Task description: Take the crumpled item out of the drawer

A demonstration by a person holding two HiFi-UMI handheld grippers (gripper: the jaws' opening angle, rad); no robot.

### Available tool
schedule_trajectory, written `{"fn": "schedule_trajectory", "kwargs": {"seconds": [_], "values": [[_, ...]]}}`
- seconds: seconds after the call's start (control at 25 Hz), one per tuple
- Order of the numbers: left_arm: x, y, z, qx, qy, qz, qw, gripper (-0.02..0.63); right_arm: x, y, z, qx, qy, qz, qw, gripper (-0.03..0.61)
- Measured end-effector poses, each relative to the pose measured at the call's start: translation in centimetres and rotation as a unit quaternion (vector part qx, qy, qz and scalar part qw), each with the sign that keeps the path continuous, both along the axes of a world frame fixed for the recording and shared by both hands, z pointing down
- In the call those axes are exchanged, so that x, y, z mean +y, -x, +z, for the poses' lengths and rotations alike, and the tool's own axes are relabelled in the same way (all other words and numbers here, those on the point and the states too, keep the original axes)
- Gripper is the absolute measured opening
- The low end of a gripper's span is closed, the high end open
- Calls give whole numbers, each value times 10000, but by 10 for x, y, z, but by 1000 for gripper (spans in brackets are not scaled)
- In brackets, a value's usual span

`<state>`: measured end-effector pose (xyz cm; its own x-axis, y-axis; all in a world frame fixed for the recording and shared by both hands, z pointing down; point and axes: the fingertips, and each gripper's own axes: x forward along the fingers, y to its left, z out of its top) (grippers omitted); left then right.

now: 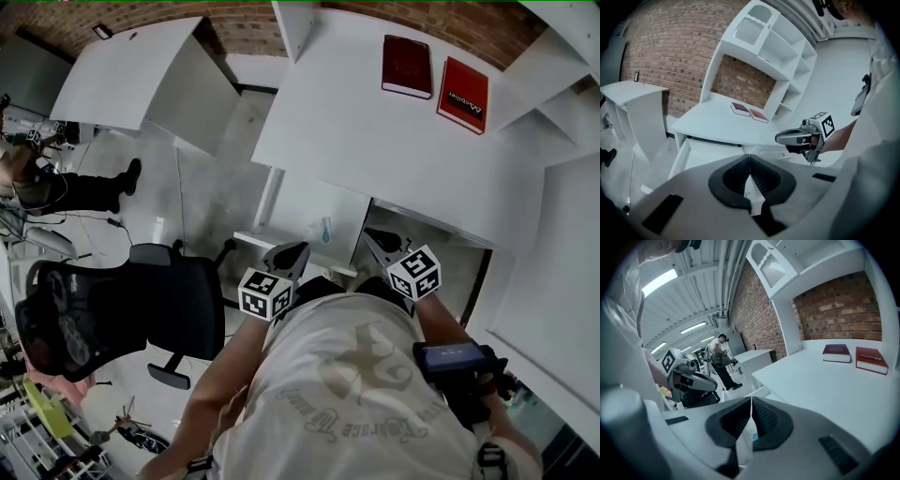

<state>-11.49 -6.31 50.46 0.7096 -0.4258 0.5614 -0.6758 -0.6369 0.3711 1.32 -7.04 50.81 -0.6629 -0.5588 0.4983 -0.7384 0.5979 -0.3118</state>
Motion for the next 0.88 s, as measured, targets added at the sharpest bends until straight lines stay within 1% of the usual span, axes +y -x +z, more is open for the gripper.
{"fn": "schedule_trajectory", "kwargs": {"seconds": [0.12,0.32,0.56,0.72,0.88], "values": [[-4,-1,6,-46,73,211,9997,21,0,2,4,45,43,66,10000,25],[-13,-4,13,-322,-38,529,9981,21,-2,3,13,69,142,133,9998,25],[-18,-7,25,-564,55,816,9951,21,-8,7,24,11,234,111,9997,25],[-25,-13,37,-769,98,974,9922,21,-10,7,36,-16,339,-49,9994,25],[-25,-17,52,-1017,293,1160,9876,21,-11,6,41,23,415,-245,9988,25]]}}
